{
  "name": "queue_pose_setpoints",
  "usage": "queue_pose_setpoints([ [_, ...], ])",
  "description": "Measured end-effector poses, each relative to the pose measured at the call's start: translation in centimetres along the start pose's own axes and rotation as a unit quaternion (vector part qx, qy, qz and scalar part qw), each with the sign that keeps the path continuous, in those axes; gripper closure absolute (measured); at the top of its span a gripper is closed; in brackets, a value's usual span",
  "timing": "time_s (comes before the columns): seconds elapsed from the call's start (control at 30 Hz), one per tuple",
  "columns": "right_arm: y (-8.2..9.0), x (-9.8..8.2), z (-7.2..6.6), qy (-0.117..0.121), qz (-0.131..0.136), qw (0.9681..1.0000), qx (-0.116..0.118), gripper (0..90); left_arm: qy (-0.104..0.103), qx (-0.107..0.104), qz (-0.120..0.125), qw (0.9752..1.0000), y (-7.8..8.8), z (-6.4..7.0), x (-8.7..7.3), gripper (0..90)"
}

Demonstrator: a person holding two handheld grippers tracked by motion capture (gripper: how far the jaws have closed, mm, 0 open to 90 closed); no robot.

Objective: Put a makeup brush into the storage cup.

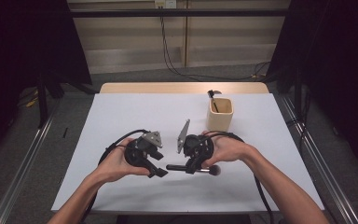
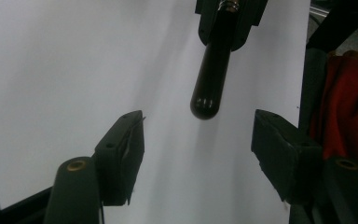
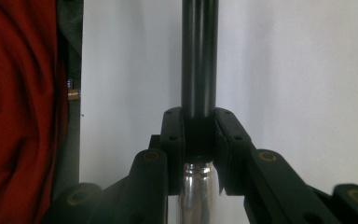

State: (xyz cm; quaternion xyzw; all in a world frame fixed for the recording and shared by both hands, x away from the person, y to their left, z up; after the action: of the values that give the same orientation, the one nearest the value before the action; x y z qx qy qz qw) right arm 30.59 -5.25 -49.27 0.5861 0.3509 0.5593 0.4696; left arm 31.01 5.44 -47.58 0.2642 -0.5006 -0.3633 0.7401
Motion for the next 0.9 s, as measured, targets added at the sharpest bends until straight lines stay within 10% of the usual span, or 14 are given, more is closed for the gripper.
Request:
queue_pose_setpoints([
  [0.9,0.1,1.0,-0.1,0.018,0.028,0.9995,-0.002,75.7,-0.020,-0.032,0.001,0.9993,-1.7,0.1,0.8,62.3],
])
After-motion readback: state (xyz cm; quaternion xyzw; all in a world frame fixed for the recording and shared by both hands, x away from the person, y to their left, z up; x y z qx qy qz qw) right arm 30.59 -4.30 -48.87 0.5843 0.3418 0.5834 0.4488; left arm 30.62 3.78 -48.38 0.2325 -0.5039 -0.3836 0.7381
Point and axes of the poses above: each handheld gripper's, and its own axes: y roughly backward along the jaws, x roughly out of its top, z roughly to its right, the point moved 10 cm from there along -y, roughly forward along the jaws, and after that the axes turned 14 degrees about -x, right-handed, at the moved point
